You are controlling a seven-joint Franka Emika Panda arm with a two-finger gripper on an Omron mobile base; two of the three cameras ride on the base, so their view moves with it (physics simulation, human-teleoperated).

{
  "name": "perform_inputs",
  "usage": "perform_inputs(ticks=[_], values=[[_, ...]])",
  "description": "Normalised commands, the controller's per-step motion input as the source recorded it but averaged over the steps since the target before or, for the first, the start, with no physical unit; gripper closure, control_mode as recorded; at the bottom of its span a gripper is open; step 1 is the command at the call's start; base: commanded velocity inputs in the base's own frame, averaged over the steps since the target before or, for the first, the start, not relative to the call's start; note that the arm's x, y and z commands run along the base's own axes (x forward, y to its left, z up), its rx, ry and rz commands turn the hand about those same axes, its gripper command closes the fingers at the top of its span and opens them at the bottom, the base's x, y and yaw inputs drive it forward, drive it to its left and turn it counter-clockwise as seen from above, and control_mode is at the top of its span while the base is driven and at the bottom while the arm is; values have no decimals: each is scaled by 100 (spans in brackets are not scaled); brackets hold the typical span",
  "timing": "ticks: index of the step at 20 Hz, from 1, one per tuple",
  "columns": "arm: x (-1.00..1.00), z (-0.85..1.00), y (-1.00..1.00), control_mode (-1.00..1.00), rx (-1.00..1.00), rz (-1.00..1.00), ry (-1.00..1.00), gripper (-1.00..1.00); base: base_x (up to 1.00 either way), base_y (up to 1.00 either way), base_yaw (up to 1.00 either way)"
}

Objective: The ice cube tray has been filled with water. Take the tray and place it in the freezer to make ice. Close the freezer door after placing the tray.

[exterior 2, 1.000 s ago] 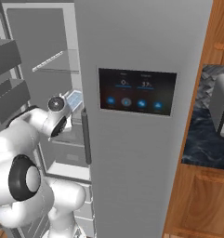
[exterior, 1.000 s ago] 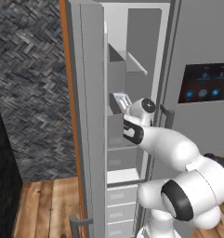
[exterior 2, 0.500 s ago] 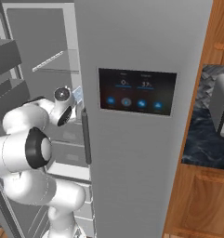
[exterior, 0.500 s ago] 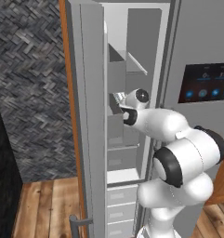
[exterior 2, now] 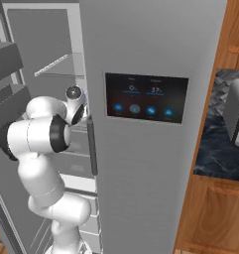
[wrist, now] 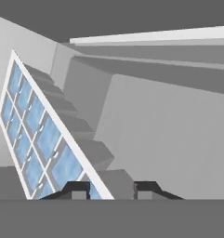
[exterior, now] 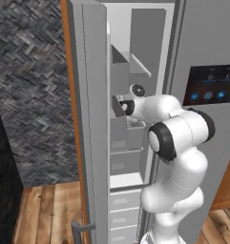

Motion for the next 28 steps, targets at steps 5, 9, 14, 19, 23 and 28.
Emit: perform_inputs(ticks=[5, 9, 14, 19, 23, 28], values=[[74, -43, 14, -100, -1, -4, 0, -100, 0, 0, 0], [73, -57, 12, -100, -3, -4, -1, -100, 0, 0, 0], [58, -69, 11, -100, -7, -4, -5, -100, 0, 0, 0], [19, -76, 9, -100, -10, -7, -7, -100, 0, 0, 0], [-83, -40, 0, -100, -2, -9, -1, -100, 0, 0, 0], [-100, 4, -9, -100, 1, -13, 0, -100, 0, 0, 0]])
